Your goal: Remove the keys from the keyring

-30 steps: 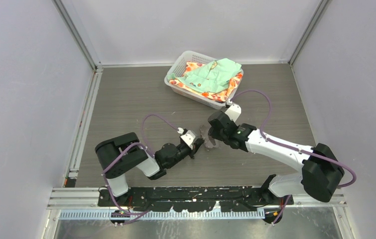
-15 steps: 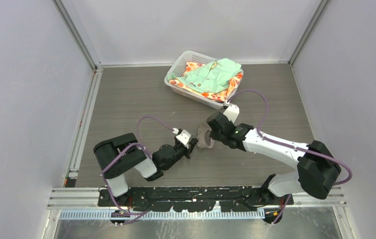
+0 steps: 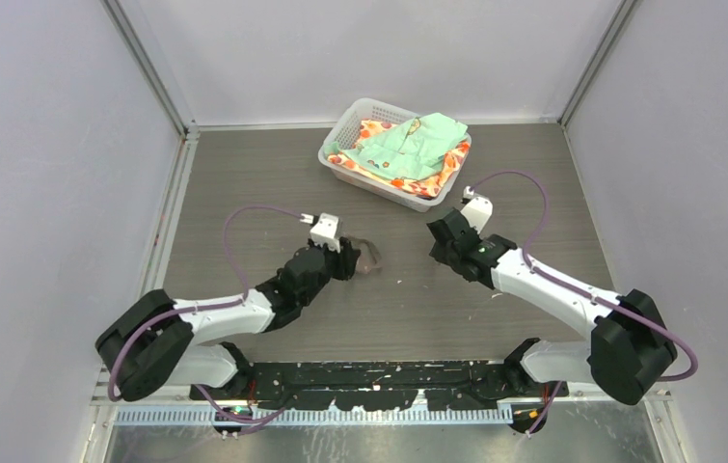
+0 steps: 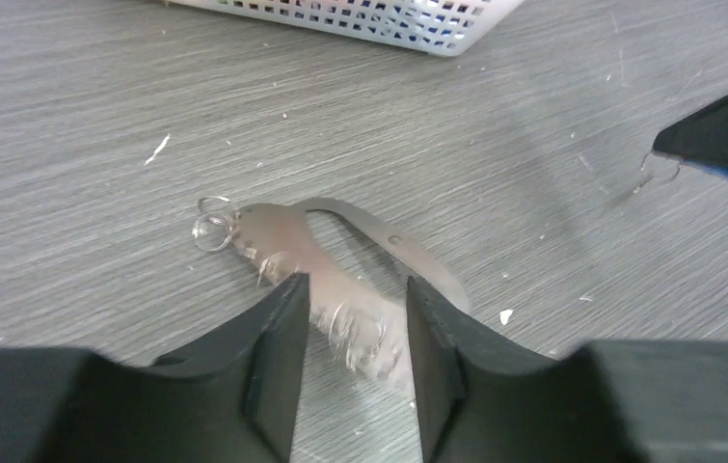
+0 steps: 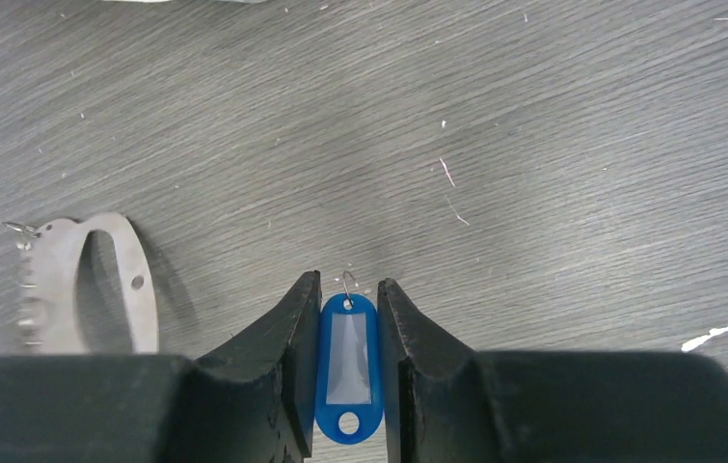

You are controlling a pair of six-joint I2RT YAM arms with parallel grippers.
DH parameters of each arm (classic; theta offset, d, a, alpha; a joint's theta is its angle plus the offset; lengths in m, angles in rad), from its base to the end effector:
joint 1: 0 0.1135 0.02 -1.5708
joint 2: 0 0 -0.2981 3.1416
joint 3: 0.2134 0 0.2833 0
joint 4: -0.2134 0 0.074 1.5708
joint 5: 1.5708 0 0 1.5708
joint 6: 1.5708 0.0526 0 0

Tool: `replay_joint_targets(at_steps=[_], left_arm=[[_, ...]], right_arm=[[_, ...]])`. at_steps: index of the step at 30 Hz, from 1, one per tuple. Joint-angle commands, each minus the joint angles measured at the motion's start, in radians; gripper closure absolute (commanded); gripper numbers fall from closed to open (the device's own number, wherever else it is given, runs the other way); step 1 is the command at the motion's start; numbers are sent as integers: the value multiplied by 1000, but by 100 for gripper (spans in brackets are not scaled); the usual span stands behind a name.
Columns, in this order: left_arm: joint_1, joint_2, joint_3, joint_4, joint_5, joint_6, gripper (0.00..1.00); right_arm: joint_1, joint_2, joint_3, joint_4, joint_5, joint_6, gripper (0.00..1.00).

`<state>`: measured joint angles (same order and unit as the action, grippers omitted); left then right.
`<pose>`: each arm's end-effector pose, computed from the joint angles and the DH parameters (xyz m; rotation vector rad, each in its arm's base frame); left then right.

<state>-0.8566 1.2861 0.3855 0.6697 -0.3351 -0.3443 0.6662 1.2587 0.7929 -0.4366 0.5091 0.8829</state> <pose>0.1936 -0.1970 0.1916 0.2237 1.8097 -0.5567 0.2337 0.1511 0.2323 0.4593 2.2838 0.1320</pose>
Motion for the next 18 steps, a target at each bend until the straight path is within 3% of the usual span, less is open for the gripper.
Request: replay_joint_targets(at_steps=[1,3,4,8,13,18], left_arm=[[25,-58,129,-455,46,-83,41],[25,-106,168,-571,43,-104,5],[25,-135,178,-607,35,-110,1],[35,-255,225,-740,6,-137,0],[45,-343,351,-926,78,-115,0],[45,-351,533,-1161,42,-121,0]], right_arm=[[-1,-24,32,-8,-15,-27,80],[-1,-36,37,-17,-30,-25,54],[-1,-45,38,-19,-31,-26,46],[-2,-78,69,-51,-20,-55,25],[-2,-116,156,-103,5,-104,14],[-2,-180,249,-130,19,-148,0]])
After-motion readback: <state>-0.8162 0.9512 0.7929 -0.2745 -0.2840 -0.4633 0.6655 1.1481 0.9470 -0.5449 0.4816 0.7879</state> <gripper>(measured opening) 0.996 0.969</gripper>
